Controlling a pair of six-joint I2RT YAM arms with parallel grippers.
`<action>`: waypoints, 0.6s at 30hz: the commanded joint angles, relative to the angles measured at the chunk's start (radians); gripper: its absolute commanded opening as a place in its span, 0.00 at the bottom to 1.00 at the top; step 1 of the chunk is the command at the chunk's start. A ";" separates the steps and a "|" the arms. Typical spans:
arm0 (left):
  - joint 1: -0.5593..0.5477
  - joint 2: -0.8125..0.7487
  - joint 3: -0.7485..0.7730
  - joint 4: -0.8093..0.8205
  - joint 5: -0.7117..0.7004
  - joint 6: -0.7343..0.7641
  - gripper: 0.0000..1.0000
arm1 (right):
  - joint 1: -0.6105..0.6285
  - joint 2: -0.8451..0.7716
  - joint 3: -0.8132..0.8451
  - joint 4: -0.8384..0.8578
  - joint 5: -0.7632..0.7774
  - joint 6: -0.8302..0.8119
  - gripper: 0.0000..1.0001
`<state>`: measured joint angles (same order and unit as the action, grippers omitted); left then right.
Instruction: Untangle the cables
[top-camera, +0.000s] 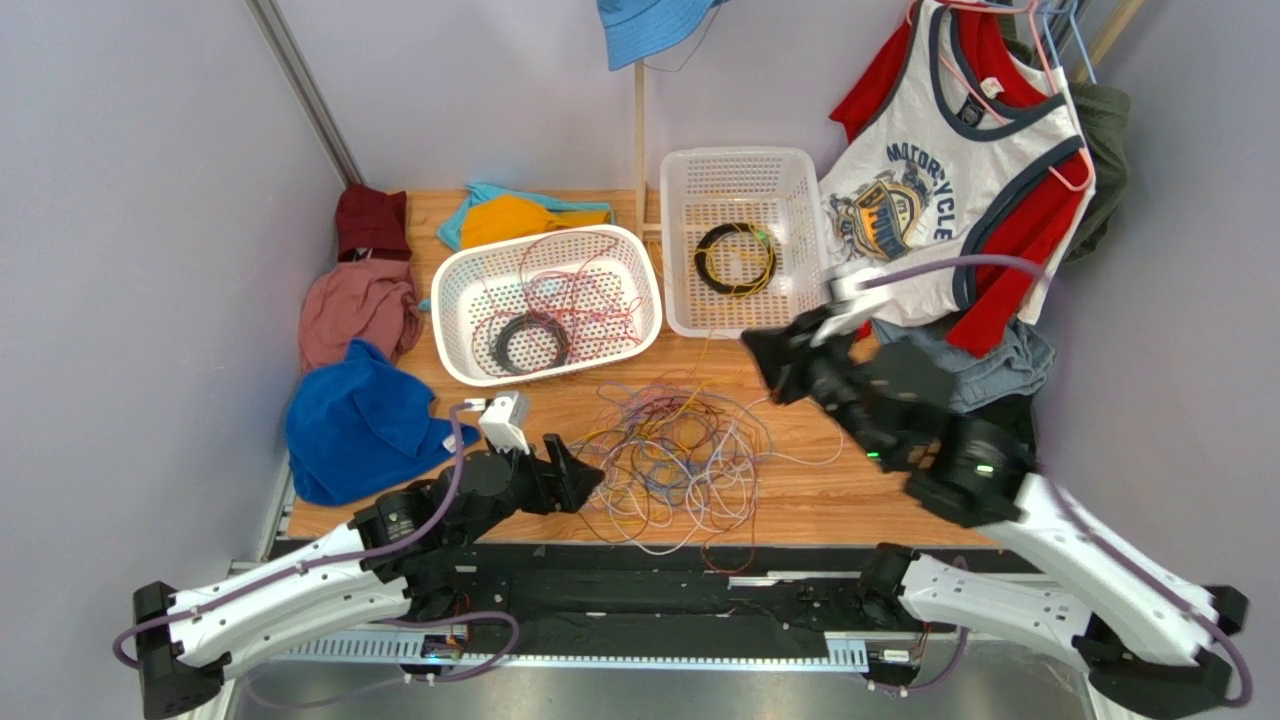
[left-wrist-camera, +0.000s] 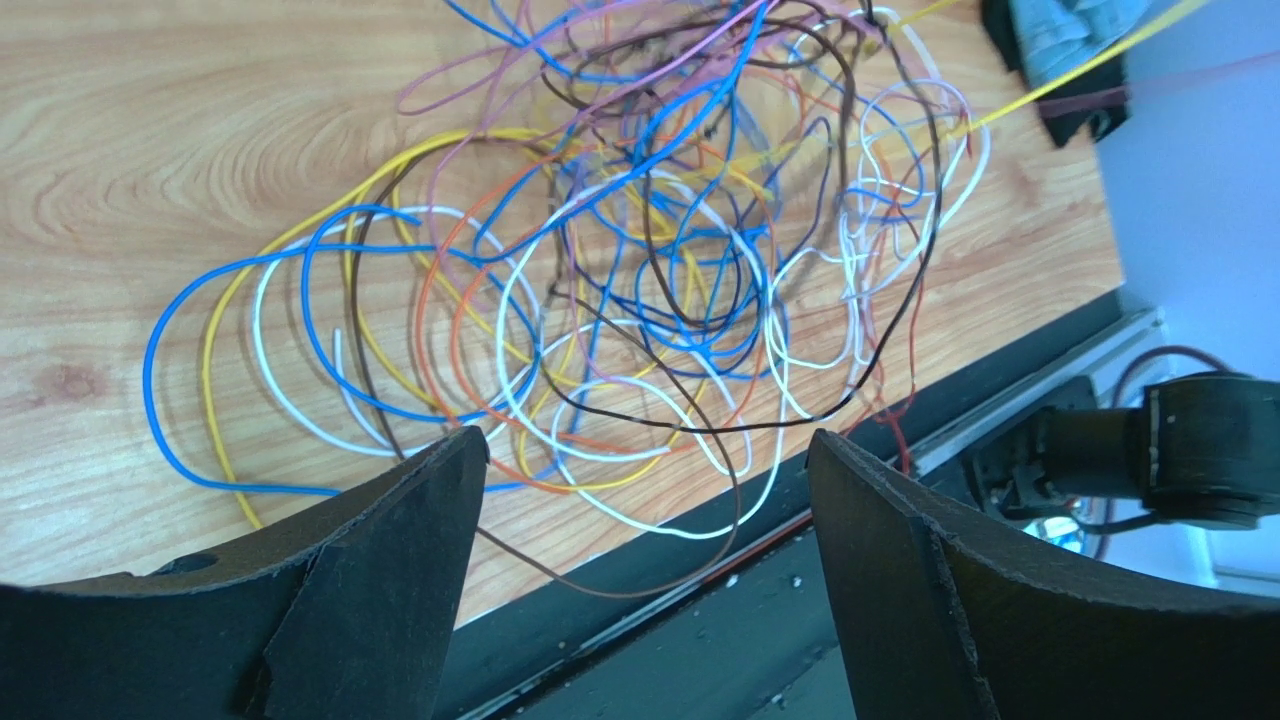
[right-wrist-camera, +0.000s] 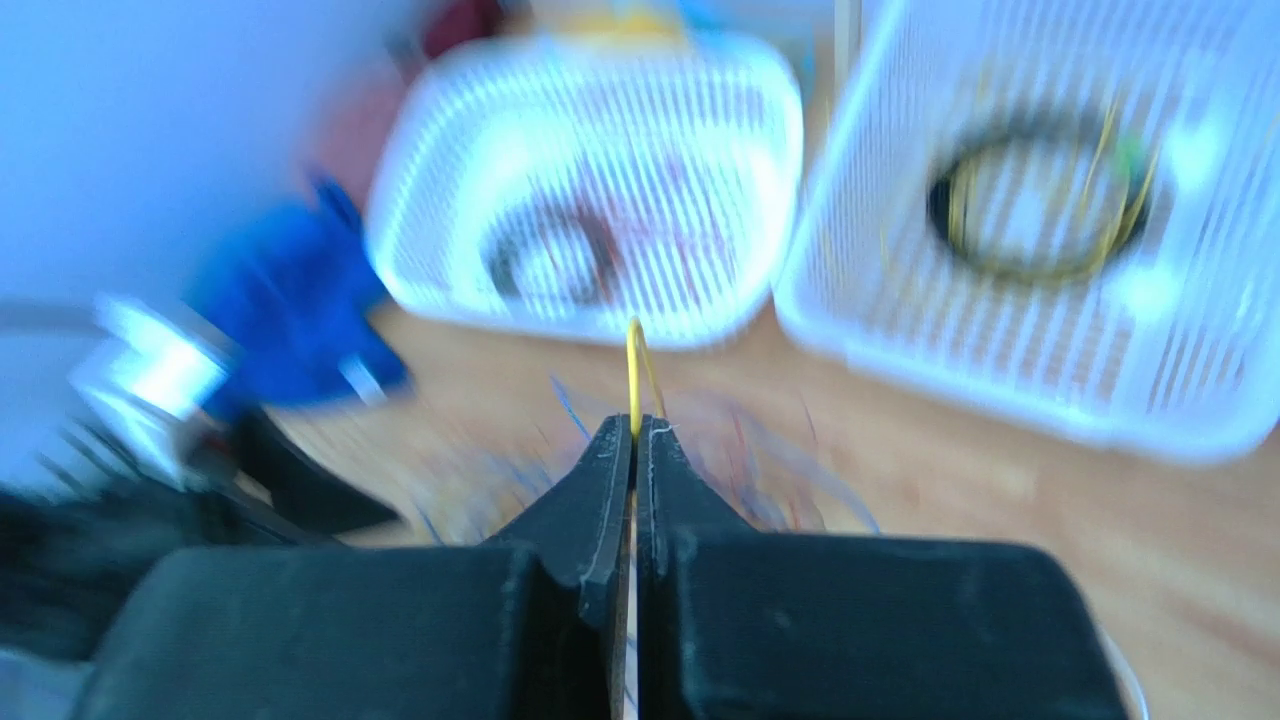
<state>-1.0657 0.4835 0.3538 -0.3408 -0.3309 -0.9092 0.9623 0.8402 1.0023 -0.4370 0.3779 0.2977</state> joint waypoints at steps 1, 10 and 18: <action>-0.004 -0.029 0.046 0.017 -0.023 0.026 0.87 | 0.006 -0.049 0.306 -0.138 0.073 -0.077 0.00; -0.004 0.084 0.069 0.308 0.076 0.151 0.98 | 0.006 0.016 0.789 -0.201 -0.006 -0.135 0.00; -0.004 0.248 0.120 0.528 0.184 0.253 0.99 | 0.007 0.204 1.079 -0.341 -0.096 -0.095 0.00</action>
<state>-1.0657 0.6930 0.4236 0.0250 -0.2146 -0.7181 0.9638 0.9501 2.0010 -0.6594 0.3458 0.1955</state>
